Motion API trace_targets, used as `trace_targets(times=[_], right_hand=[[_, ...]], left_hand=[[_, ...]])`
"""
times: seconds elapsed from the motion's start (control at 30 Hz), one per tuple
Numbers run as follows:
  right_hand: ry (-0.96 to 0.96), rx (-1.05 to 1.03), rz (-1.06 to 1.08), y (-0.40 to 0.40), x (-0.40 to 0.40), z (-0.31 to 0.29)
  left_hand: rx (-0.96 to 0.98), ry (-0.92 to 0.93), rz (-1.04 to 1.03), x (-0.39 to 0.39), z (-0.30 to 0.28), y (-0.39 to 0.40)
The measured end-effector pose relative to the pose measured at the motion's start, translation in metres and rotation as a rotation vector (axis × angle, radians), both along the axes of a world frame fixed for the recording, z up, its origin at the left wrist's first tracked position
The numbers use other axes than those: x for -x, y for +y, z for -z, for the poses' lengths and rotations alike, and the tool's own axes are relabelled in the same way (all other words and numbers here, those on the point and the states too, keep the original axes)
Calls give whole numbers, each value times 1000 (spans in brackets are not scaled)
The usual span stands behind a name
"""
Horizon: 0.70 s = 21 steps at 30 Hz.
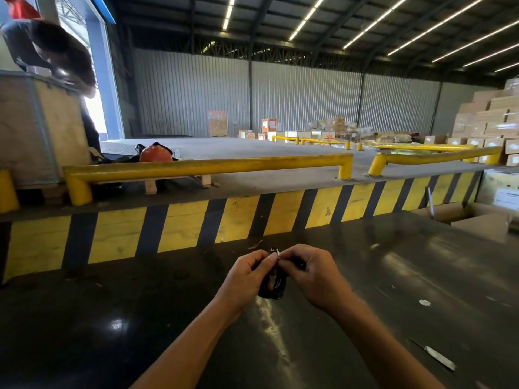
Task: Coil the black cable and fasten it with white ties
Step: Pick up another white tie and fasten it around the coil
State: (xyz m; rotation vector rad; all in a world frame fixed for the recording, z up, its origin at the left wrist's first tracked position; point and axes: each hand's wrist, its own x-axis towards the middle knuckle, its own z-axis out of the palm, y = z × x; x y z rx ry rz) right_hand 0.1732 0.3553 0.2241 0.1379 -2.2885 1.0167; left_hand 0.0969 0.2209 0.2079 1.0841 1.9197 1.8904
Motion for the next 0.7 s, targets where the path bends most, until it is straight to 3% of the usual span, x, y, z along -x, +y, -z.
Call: trace_targets(times=[0.23, 0.7], right_hand=[[-37, 41, -39, -3, -4, -6], [-184, -3, 0, -10, -9, -11]], left_hand=[[29, 49, 19, -4, -12, -4], [85, -126, 84, 2, -15, -18]])
